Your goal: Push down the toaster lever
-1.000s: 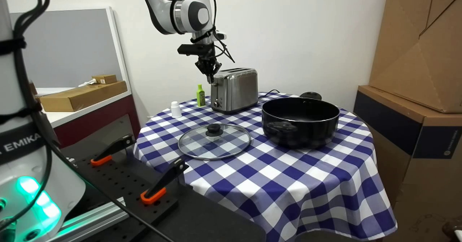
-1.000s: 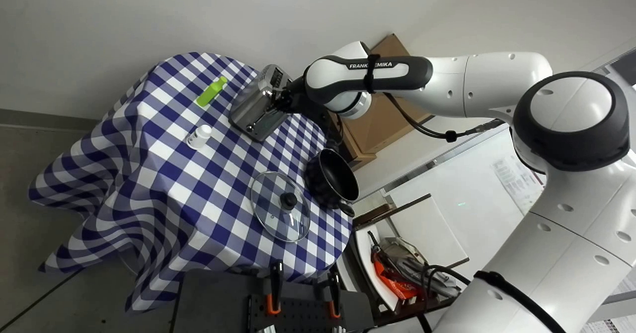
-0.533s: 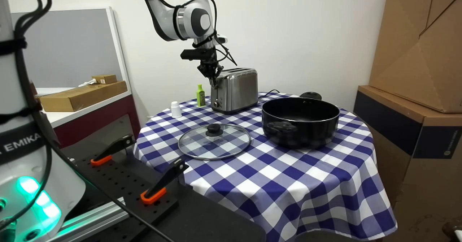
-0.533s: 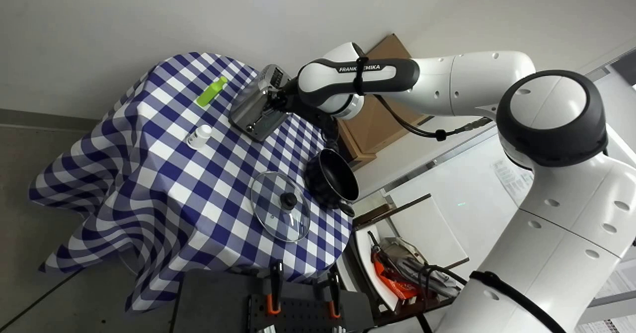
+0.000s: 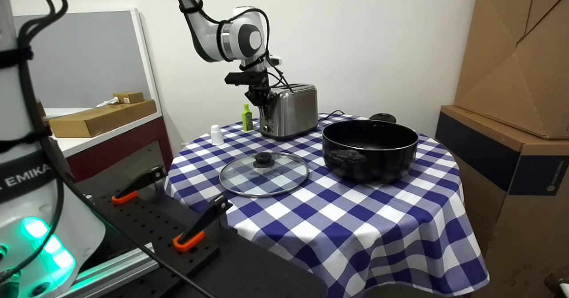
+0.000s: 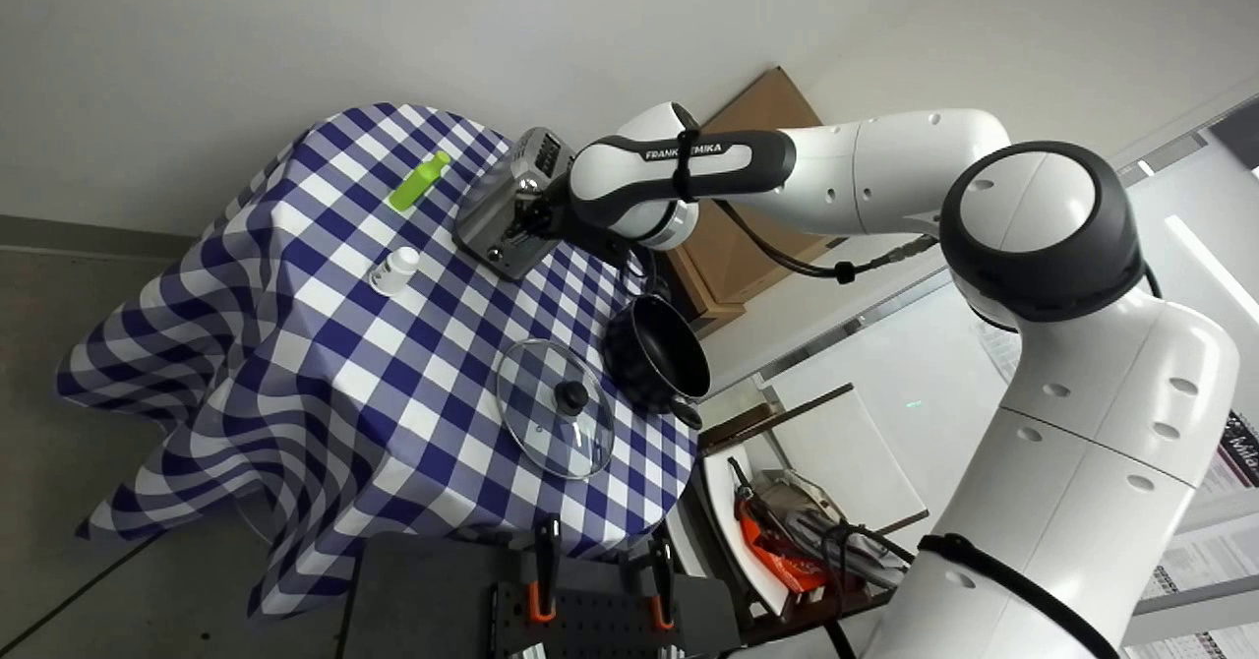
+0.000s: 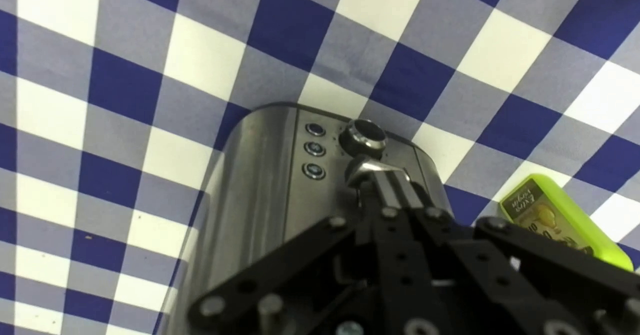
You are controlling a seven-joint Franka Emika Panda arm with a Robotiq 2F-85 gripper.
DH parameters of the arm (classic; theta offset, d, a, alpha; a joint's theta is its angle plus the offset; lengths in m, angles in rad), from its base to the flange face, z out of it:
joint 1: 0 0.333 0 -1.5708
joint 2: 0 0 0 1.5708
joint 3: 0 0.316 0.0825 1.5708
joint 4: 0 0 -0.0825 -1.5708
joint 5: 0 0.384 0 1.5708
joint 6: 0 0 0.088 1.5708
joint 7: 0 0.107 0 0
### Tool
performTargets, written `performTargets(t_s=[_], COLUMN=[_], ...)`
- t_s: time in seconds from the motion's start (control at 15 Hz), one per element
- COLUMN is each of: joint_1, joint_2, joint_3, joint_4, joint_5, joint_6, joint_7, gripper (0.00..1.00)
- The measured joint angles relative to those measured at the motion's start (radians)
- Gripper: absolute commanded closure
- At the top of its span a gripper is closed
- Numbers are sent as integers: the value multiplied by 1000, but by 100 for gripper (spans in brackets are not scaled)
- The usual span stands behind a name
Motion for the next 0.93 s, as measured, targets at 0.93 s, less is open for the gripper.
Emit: performTargets(t_s=[0.93], joint_1=[-168], joint_2=[-2], joint_3=[182], joint_4=[-33], joint_5=[176], joint_6=[-71], joint_7=[-134], gripper=[100])
